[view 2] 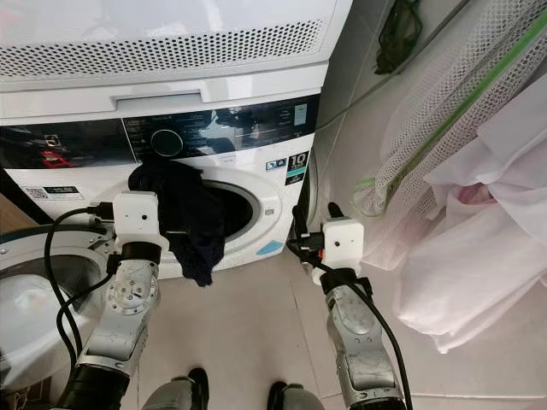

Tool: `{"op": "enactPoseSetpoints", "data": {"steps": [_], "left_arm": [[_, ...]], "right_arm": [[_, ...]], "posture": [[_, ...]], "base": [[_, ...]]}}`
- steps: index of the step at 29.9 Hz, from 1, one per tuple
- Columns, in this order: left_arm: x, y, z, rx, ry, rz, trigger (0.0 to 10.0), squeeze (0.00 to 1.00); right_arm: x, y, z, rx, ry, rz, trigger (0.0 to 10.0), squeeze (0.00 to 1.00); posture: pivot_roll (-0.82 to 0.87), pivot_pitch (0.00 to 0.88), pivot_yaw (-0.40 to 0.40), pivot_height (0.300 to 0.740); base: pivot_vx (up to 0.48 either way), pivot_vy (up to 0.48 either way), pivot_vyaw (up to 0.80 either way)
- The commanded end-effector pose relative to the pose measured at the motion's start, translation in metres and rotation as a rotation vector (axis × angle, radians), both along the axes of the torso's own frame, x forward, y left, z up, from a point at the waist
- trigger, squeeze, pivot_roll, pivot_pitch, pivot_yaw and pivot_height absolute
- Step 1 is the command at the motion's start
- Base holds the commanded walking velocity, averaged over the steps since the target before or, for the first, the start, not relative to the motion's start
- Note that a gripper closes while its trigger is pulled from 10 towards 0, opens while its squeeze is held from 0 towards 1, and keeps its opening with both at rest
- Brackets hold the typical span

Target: Clothes washing

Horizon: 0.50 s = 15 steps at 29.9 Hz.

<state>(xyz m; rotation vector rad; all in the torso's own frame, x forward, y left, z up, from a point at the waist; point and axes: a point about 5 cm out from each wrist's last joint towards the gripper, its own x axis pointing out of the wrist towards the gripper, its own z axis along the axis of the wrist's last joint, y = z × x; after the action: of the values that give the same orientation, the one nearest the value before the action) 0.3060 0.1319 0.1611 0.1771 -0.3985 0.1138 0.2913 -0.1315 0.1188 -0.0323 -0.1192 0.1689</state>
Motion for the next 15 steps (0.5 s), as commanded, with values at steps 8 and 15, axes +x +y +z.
{"op": "enactPoseSetpoints", "data": {"steps": [8,15], "left_arm": [[0.0043,0.0000,0.0056,-0.016,-0.013,0.008,10.0,0.00],[0.0029,0.0007,0.0043,-0.015,-0.010,0.010,10.0,0.00]], "right_arm": [[0.0022,0.0009,0.0042,-0.007,-0.004,0.020,10.0,0.00],[0.0021,0.0024,0.0042,-0.006,-0.002,0.036,10.0,0.00]], "posture": [[0.10,0.253,-0.088,0.740],[0.11,0.253,-0.088,0.740]], "base": [[0.000,0.000,0.00],[0.000,0.000,0.00]]}}
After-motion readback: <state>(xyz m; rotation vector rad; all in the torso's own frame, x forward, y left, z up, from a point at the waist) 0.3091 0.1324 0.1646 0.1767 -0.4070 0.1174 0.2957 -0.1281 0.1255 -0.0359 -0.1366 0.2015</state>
